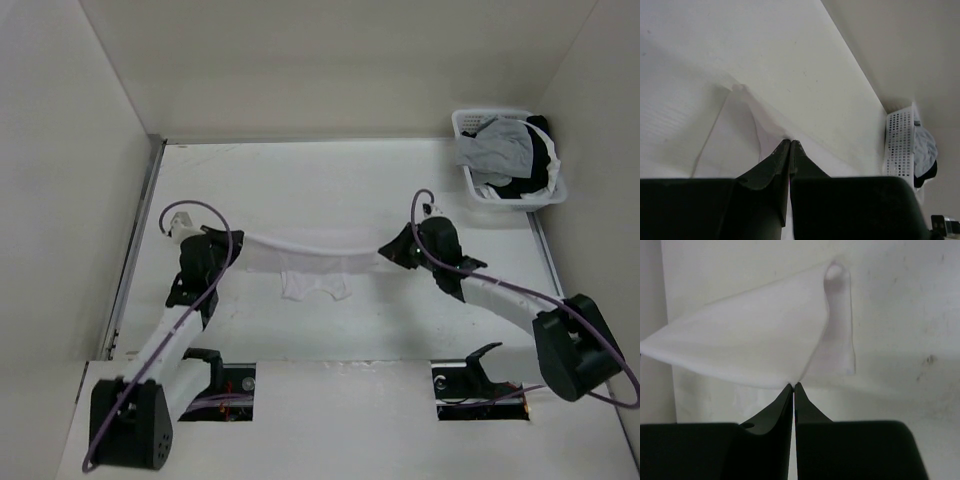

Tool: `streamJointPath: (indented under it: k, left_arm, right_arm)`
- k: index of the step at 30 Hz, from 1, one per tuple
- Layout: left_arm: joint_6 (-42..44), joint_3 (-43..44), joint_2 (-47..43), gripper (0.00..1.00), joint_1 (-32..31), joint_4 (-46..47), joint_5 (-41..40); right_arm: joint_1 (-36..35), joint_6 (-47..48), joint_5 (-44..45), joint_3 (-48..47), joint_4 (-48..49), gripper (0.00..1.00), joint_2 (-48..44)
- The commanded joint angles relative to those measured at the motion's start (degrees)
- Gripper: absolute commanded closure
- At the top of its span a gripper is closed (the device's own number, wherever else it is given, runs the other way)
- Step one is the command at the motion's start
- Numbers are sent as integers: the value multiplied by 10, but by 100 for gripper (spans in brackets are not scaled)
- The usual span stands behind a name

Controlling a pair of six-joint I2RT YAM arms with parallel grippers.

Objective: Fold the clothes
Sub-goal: Fold the tank top

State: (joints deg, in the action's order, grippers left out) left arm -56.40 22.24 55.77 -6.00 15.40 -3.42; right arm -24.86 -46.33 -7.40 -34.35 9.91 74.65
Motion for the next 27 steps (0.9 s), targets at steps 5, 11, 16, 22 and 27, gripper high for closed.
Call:
streamJointPath:
  k: [5,11,16,22,27]
  left_arm:
    - [-20,-135,-223,98,13,-140,26]
    - [-32,-177,-313,75,34,-236,24]
    - [-28,-145,-301,70,40,-210,18]
    - [-32,-112,-166,72,-32,-80,11]
    - [-27,-99,-115,73,-98,-15,-25]
  right_arm:
    - [-62,-42,58,114,22,94,-43]
    - [-66,-57,84,148,20,65,-70]
    - [-46,-9,86,84,11,47,-58]
    - [10,20,29,4,22,43,92]
    - [31,5,-18,-10,45,49,146]
